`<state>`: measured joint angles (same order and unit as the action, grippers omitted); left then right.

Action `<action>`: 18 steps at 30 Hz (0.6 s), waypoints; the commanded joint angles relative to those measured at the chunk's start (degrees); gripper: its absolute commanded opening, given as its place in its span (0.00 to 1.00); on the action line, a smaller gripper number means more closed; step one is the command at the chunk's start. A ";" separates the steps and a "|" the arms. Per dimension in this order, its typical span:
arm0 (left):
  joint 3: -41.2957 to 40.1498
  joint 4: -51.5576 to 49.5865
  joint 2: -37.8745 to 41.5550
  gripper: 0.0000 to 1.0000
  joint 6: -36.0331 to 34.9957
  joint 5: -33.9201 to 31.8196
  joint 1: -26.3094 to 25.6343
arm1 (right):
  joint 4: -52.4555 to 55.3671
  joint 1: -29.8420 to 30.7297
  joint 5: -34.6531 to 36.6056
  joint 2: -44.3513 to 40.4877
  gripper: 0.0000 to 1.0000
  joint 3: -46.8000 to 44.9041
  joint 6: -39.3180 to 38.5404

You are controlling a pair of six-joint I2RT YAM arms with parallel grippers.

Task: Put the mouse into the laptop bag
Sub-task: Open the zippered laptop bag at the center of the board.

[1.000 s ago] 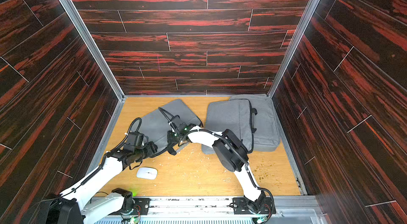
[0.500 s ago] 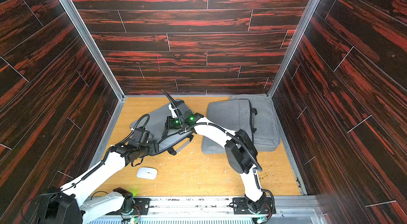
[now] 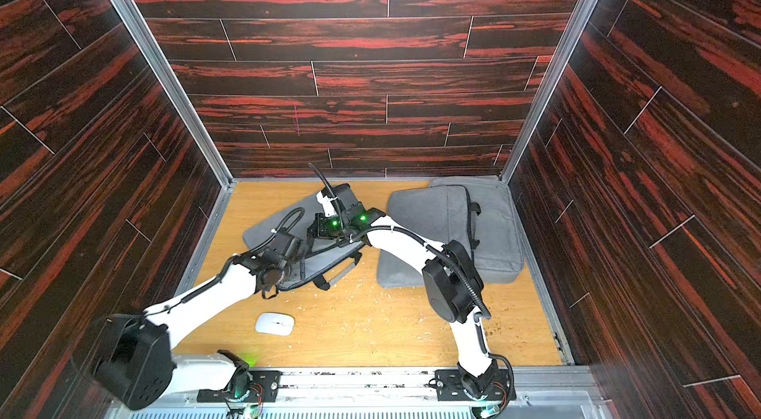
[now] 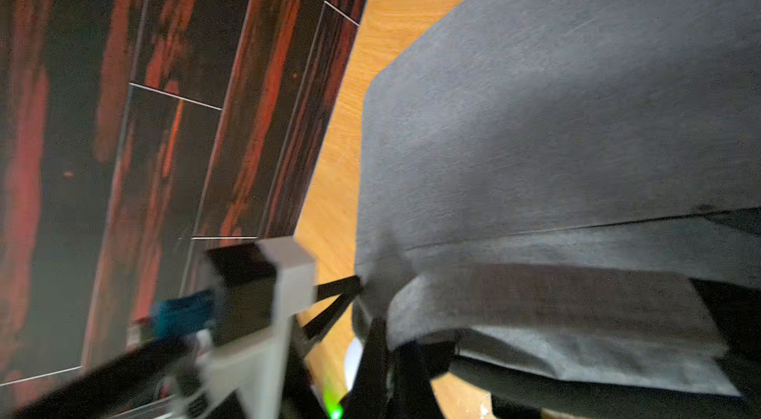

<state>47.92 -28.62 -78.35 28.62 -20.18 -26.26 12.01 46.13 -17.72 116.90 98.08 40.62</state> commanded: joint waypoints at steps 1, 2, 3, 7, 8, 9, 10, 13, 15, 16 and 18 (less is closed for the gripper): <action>2.60 -0.15 -1.49 0.39 -1.37 -1.89 -0.09 | -3.04 -0.62 -1.80 -4.74 0.00 -0.24 0.95; 2.98 0.04 -1.73 0.22 -1.20 -1.64 -0.11 | -3.28 -0.73 -1.79 -5.04 0.00 -0.82 0.86; 3.25 0.24 -1.87 0.13 -1.12 -1.31 -0.11 | -3.54 -0.88 -1.80 -5.22 0.00 -1.51 0.90; 4.48 -0.12 -1.98 0.00 0.20 -1.43 -0.10 | -5.55 -1.72 -0.61 -7.20 0.02 -6.65 1.45; 4.89 -0.31 -1.97 0.00 0.30 -1.78 -0.02 | -6.58 -1.90 -0.04 -8.24 0.09 -8.78 1.56; 5.31 -0.58 -1.97 0.00 0.30 -1.89 -0.02 | -7.65 -2.02 0.44 -9.05 0.17 -10.83 1.48; 5.90 -0.95 -1.98 0.00 0.23 -1.96 -0.04 | -8.49 -2.17 1.25 -10.22 0.25 -13.13 1.19; 7.41 -1.58 -1.77 0.00 0.14 -1.18 0.07 | -10.81 -2.02 4.36 -14.01 0.32 -20.37 -1.29; 8.23 -1.94 -1.54 0.00 0.14 -0.99 0.16 | -13.88 -0.62 8.63 -17.58 0.35 -27.06 -3.36; 8.50 -2.34 -1.37 0.00 0.14 -1.16 0.22 | -15.55 0.56 11.01 -19.27 0.38 -30.90 -4.61; 8.88 -2.83 -0.87 0.00 0.16 -1.29 0.55 | -18.56 3.60 15.37 -21.67 0.39 -36.77 -6.74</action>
<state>54.37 -31.27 -80.38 27.90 -20.58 -26.30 -1.39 46.22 -9.08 99.29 66.54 37.78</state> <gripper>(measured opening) 0.086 0.394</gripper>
